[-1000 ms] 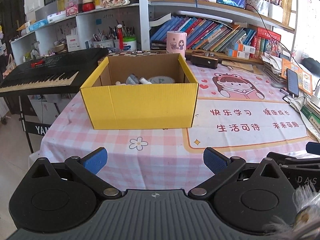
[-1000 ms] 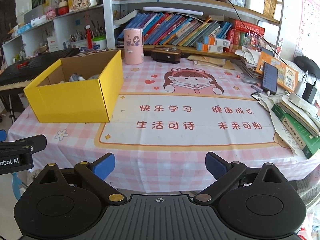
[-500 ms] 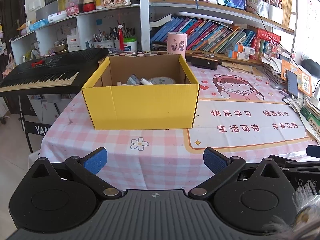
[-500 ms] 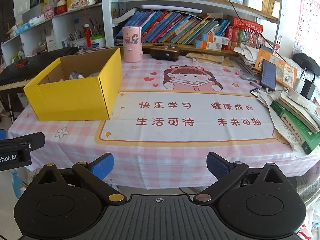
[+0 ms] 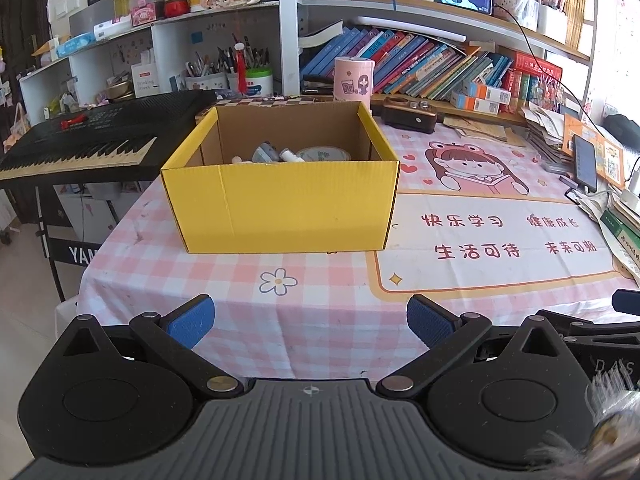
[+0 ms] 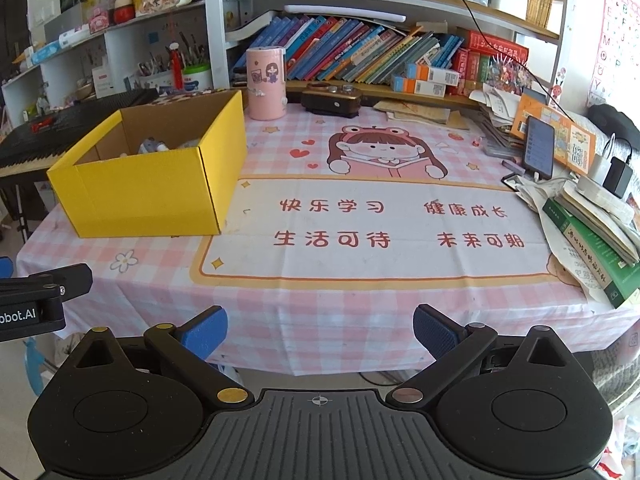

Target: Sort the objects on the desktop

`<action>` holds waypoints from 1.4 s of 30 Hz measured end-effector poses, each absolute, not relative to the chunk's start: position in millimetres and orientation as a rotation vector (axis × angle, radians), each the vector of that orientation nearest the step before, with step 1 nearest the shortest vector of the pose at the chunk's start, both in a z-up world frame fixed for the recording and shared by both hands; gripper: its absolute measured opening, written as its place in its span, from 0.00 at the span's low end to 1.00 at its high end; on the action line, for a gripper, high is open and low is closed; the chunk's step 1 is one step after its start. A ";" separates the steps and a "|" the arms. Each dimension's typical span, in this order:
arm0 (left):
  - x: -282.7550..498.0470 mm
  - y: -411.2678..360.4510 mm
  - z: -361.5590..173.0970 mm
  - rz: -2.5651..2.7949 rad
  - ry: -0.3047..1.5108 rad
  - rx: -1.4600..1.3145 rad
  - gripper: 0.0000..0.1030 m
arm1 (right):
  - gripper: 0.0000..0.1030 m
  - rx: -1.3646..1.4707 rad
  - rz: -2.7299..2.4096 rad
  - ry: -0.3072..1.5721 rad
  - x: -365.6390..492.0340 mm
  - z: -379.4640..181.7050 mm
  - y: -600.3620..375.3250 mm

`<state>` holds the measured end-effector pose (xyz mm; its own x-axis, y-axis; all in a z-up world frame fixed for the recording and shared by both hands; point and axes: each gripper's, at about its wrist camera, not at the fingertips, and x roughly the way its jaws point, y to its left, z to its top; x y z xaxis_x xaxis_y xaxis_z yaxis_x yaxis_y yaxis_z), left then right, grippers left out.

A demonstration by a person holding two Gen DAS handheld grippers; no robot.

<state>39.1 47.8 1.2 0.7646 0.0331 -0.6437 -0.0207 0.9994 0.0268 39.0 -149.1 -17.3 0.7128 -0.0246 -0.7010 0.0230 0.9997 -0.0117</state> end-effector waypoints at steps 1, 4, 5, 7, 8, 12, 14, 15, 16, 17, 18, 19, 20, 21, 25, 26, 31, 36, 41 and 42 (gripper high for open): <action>39.5 47.6 0.7 0.028 0.703 0.019 1.00 | 0.98 -0.002 -0.027 0.778 39.5 -17.8 -149.3; 40.7 46.7 -0.1 0.026 0.709 0.020 1.00 | 0.98 -0.001 -0.030 0.781 40.3 -18.3 -149.8; 40.6 47.1 -0.4 0.025 0.710 0.020 1.00 | 0.98 0.000 -0.031 0.782 40.5 -18.5 -150.1; 40.7 46.6 -0.6 0.024 0.712 0.022 1.00 | 0.98 0.002 -0.032 0.784 40.6 -19.0 -150.8; 40.9 46.1 -0.8 0.023 0.713 0.022 1.00 | 0.98 0.003 -0.033 0.784 40.8 -19.1 -151.0; 41.5 45.5 -1.2 0.023 0.717 0.022 1.00 | 0.98 0.005 -0.033 0.787 41.3 -19.8 -151.4; 41.7 45.2 -1.4 0.022 0.716 0.023 1.00 | 0.98 0.006 -0.033 0.787 41.5 -19.9 -151.7; 41.7 45.4 -1.3 0.022 0.716 0.023 1.00 | 0.98 0.005 -0.034 0.787 41.2 -20.1 -151.8; 41.6 45.4 -1.3 0.022 0.717 0.023 1.00 | 0.98 0.005 -0.033 0.787 41.2 -20.1 -151.8; 41.8 45.1 -1.4 0.022 0.718 0.023 1.00 | 0.98 0.006 -0.034 0.788 41.4 -20.3 -151.9; 41.8 44.7 -1.6 0.021 0.719 0.024 1.00 | 0.98 0.007 -0.035 0.788 41.0 -20.7 -152.2; 41.9 44.2 -1.8 0.021 0.720 0.024 1.00 | 0.98 0.007 -0.035 0.789 41.2 -21.0 -152.5; 41.8 43.9 -1.9 0.021 0.719 0.024 1.00 | 0.98 0.008 -0.035 0.789 41.0 -21.2 -152.7; 41.8 43.8 -1.9 0.020 0.719 0.024 1.00 | 0.98 0.008 -0.035 0.789 41.1 -21.3 -152.8; 41.9 43.7 -1.7 0.021 0.719 0.024 1.00 | 0.98 0.008 -0.035 0.789 41.3 -21.2 -153.0; 41.9 43.6 -1.7 0.021 0.720 0.024 1.00 | 0.98 0.008 -0.035 0.790 41.3 -21.2 -153.1; 42.1 42.8 -2.8 0.020 0.722 0.024 1.00 | 0.98 0.009 -0.035 0.793 41.0 -23.5 -153.4; 42.1 42.6 -2.7 0.020 0.723 0.025 1.00 | 0.98 0.010 -0.035 0.793 41.0 -23.4 -153.2; 42.1 41.5 -5.2 0.019 0.732 0.028 1.00 | 0.98 0.011 -0.035 0.794 41.1 -23.6 -153.2; 42.2 41.3 -6.6 0.018 0.736 0.028 1.00 | 0.98 0.011 -0.035 0.795 40.6 -24.3 -152.6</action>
<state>42.2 41.3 -6.6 0.7407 0.0267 -0.6713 -0.0068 0.9995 0.0323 40.6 -152.6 -24.3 0.6999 -0.0272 -0.7137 0.0358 0.9994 -0.0030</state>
